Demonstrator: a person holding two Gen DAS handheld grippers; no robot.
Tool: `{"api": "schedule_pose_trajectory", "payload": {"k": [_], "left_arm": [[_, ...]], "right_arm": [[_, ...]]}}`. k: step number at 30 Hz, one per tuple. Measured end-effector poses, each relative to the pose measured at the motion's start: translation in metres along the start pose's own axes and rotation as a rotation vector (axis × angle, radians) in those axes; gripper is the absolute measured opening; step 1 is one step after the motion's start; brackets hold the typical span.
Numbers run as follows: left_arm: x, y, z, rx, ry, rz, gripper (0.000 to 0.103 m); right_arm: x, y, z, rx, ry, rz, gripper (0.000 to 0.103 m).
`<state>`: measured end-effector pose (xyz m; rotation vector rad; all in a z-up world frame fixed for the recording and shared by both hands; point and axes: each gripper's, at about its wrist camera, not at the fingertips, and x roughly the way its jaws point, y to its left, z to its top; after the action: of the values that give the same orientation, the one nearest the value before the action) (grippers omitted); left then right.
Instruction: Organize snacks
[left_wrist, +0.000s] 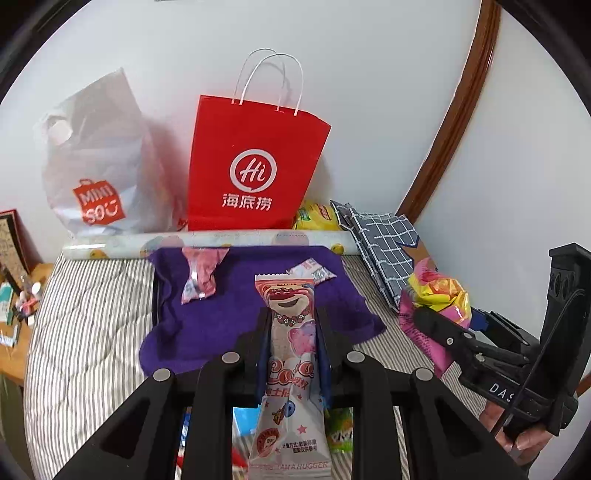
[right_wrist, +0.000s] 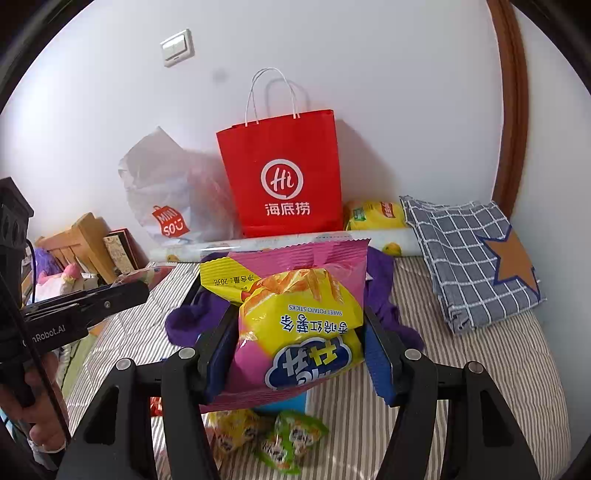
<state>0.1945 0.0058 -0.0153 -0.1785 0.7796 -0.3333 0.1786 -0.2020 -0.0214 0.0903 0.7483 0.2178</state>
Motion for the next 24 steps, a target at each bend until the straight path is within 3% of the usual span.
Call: {"api": "schedule_pose_trajectory", "payload": {"k": [12,24], "left_arm": [[0.055,0.024,0.032,0.004,0.03,0.022,0.021],[0.112,0.062,0.046,-0.02,0.09,0.058,0.021]], "right_arm": [[0.059,-0.019,0.033,0.018,0.012,-0.01,0.062],[0.119,-0.054,0.041,0.064,0.05,-0.041,0.062]]}}
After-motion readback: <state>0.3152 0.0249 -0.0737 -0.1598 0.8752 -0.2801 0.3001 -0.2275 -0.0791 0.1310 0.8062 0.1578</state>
